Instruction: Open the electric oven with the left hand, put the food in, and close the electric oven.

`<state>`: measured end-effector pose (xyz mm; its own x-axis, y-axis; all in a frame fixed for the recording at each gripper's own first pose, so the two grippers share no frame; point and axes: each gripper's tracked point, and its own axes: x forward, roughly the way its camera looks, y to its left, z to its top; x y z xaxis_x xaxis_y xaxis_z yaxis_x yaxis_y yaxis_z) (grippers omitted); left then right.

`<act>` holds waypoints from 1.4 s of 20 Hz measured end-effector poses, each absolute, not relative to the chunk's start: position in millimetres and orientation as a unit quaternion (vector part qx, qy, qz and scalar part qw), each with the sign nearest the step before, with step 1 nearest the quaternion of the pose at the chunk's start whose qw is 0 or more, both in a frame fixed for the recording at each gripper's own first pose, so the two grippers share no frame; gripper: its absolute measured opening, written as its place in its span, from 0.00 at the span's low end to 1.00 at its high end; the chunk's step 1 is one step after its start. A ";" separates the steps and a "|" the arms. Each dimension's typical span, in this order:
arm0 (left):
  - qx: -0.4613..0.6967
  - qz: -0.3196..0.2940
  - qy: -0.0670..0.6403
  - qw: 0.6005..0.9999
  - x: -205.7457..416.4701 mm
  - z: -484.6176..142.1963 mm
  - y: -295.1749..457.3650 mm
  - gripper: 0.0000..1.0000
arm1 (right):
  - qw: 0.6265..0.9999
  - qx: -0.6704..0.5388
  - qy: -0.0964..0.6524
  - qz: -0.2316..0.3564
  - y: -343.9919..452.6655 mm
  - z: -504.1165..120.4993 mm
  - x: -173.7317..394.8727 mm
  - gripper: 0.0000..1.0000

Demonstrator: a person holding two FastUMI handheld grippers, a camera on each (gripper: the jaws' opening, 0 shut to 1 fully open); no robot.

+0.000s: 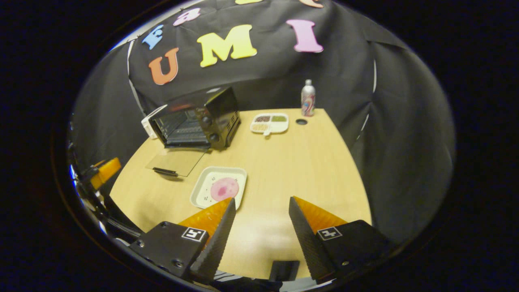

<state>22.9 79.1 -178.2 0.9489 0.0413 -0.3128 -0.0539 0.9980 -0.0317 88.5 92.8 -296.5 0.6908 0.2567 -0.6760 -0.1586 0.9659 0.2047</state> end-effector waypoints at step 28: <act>-0.067 0.120 0.103 0.985 -15.1 -89.0 107.8 0.96 | 0.819 0.207 0.509 0.165 150.4 -381.9 175.1 0.04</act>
<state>-15.1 107.8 -89.0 0.9496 0.2236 -0.2197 -0.2512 0.9621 -0.1067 175.1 150.4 -381.9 0.4281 0.4809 -0.7652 -0.0598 0.8599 0.5070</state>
